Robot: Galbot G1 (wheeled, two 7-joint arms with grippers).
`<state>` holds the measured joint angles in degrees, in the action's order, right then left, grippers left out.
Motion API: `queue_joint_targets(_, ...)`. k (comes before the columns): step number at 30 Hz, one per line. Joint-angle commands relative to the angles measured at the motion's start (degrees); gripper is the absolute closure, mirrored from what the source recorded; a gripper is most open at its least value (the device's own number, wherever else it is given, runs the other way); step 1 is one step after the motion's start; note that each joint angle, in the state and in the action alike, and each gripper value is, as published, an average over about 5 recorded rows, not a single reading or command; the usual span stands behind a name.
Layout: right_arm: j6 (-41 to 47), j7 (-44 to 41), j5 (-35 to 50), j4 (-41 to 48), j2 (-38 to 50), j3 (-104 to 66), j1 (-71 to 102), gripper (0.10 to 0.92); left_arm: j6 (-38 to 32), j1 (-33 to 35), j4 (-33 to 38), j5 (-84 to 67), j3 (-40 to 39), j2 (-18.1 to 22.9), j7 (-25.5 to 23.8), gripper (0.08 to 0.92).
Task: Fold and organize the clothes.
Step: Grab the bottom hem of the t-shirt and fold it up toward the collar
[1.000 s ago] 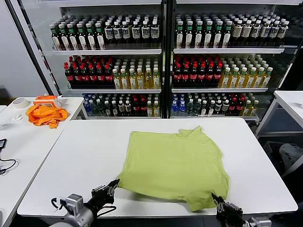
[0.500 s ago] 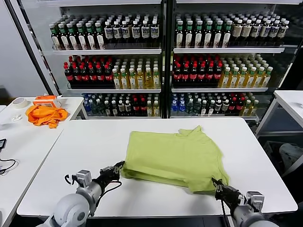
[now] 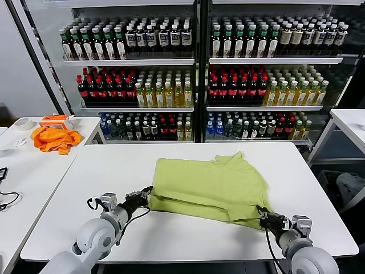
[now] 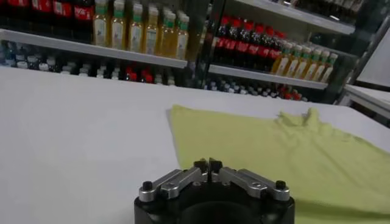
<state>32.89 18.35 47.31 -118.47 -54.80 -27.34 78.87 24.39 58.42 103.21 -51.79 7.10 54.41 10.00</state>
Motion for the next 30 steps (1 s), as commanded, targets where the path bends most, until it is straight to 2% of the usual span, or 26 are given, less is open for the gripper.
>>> queue_joint_targets(1,0.3,-0.9,-1.3,2.5,0.3,1.1,-3.0,0.916,0.2,-2.7,-3.8,0.5,-1.0,1.0,-0.9,0.915)
queue_joint_targets(15,0.3,-2.2,-5.4,5.6,-0.7,3.9,-5.9,0.910,-0.7,-2.0,-4.1,1.4,0.1,1.6,-1.6,0.915)
queue_joint_targets(19,0.3,-1.4,-6.2,7.5,-0.3,4.3,-6.5,0.825,-1.8,-0.8,-2.8,1.5,1.2,1.2,-2.1,0.913)
queue_joint_targets(21,0.3,-1.4,-6.2,7.9,-0.4,4.1,-6.7,0.773,-2.1,-0.1,-2.1,1.5,1.7,0.8,-2.5,0.886)
queue_joint_targets(30,0.2,-1.7,-6.5,4.4,0.0,1.6,-6.1,0.513,-2.5,2.1,0.1,1.5,3.7,-0.5,-3.1,0.627)
